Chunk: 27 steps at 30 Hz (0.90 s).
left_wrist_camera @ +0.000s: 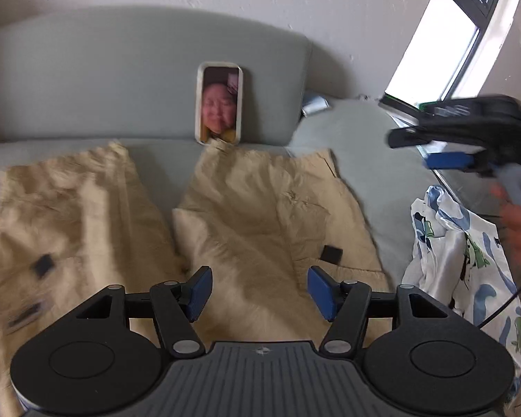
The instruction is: Fold clothes
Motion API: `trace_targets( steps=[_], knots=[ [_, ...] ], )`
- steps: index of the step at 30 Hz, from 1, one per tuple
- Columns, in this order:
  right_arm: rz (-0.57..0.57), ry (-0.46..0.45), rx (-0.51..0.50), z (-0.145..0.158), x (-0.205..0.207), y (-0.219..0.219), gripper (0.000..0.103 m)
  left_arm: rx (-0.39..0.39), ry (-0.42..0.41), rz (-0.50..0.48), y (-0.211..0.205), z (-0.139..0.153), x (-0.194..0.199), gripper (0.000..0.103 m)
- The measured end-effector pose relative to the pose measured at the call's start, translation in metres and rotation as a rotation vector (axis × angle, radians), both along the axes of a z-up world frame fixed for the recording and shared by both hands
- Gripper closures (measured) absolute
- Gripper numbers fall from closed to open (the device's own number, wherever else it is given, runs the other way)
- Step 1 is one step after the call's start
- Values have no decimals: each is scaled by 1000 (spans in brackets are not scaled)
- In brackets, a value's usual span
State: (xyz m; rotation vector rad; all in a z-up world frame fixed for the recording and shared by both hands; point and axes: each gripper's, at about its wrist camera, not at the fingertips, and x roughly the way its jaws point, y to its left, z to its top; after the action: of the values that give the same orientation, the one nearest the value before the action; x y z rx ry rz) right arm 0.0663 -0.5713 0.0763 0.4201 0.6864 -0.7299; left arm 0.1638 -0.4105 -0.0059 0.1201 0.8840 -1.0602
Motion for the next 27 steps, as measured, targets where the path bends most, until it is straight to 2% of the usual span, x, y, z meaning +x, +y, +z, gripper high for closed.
trace_targets(
  steps=[3,6,10,14,16,17,18,19,22,24,27],
  knots=[
    [-85,33,79,-31,22,-60,38,-50,71,-45,3,-32,18,45],
    [-133,36,147,-57,42,-109,41,-42,143,-1,11,-61,41,49],
    [-128,86,216,-92,77,-152,48,-28,208,58,15,-70,58,53],
    [-152,129,252,-123,103,-175,48,-9,211,42,14,-76,58,53],
    [-159,102,283,-135,108,-181,55,-2,225,47,14,-81,60,53],
    [-158,88,278,-137,110,-181,71,-2,228,49,15,-82,61,53],
    [-156,83,253,-138,111,-178,97,-3,229,51,15,-83,61,53],
    [-154,82,222,-139,112,-176,102,-9,230,52,16,-82,61,53],
    [-141,124,54,-127,113,-163,103,-36,238,41,16,-81,59,53],
    [-171,206,-123,-116,115,-158,103,-51,252,23,13,-82,56,53],
    [-135,351,-225,-125,129,-165,101,-59,279,-3,9,-85,51,53]
  ],
)
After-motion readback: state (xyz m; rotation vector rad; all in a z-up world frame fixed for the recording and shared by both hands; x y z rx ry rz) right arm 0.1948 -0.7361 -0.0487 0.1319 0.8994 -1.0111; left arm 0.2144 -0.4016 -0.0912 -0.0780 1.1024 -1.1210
